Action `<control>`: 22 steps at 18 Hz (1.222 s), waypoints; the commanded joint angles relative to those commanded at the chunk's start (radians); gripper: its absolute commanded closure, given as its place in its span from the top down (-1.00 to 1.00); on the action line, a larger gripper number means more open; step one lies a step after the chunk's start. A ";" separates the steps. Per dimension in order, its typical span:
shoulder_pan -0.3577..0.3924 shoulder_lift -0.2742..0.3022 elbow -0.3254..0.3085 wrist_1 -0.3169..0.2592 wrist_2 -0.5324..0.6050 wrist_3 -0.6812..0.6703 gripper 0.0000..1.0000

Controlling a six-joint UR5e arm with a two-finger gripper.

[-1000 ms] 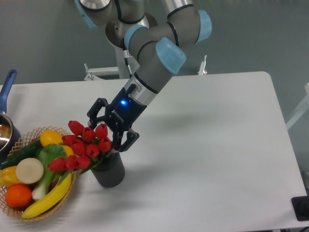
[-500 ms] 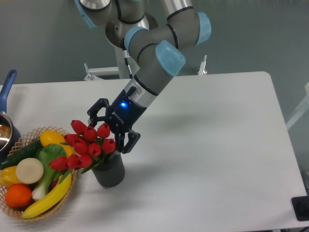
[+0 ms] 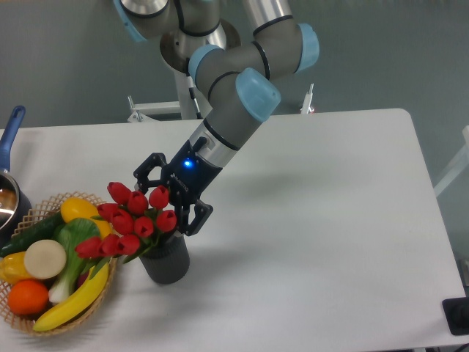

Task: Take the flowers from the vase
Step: 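Close the gripper on the tulip stems, then lift the gripped tulips up out of the black vase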

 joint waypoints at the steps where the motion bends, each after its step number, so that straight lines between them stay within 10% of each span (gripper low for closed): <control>1: 0.000 -0.003 0.000 0.000 0.000 0.000 0.53; 13: 0.005 0.000 -0.003 0.000 -0.014 -0.002 -0.28; 22: 0.028 0.035 -0.008 0.000 -0.097 -0.009 -0.30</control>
